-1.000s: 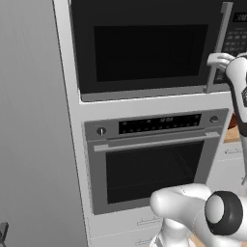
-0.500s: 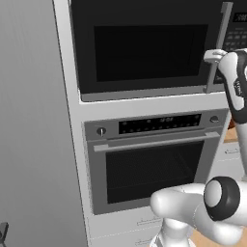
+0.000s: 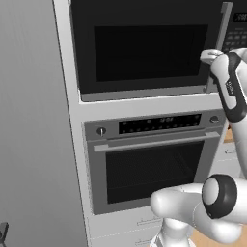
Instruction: Open the microwave, place the bowl with waffle inside the microwave, then close the microwave door and turn it on.
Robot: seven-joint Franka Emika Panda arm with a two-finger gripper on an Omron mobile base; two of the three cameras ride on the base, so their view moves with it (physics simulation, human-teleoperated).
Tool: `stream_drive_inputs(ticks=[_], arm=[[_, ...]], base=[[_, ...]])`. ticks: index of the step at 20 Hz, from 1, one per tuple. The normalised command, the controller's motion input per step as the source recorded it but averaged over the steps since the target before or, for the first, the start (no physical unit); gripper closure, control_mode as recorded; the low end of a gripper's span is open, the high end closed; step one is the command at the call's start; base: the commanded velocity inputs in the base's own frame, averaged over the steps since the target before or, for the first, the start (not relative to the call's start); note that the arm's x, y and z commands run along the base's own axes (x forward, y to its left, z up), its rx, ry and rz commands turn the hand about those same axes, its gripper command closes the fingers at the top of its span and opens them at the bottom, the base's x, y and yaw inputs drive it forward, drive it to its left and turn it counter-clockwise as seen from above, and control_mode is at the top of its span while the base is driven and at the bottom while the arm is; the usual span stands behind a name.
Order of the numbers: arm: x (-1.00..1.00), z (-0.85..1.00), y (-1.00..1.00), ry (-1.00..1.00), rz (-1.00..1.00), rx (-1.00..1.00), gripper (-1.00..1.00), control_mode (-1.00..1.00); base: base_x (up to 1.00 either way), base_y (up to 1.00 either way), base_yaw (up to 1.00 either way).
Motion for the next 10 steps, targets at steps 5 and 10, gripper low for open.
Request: stream_drive_inputs(ticks=[5, 10], arm=[[0.01, 0.00, 0.00, 0.00, 0.00, 0.00, 1.00, -1.00], [-0.11, 0.00, 0.00, 0.00, 0.00, 0.00, 1.00, -1.00]], base=[[0.00, 0.00, 0.00], [0.00, 0.00, 0.00]])
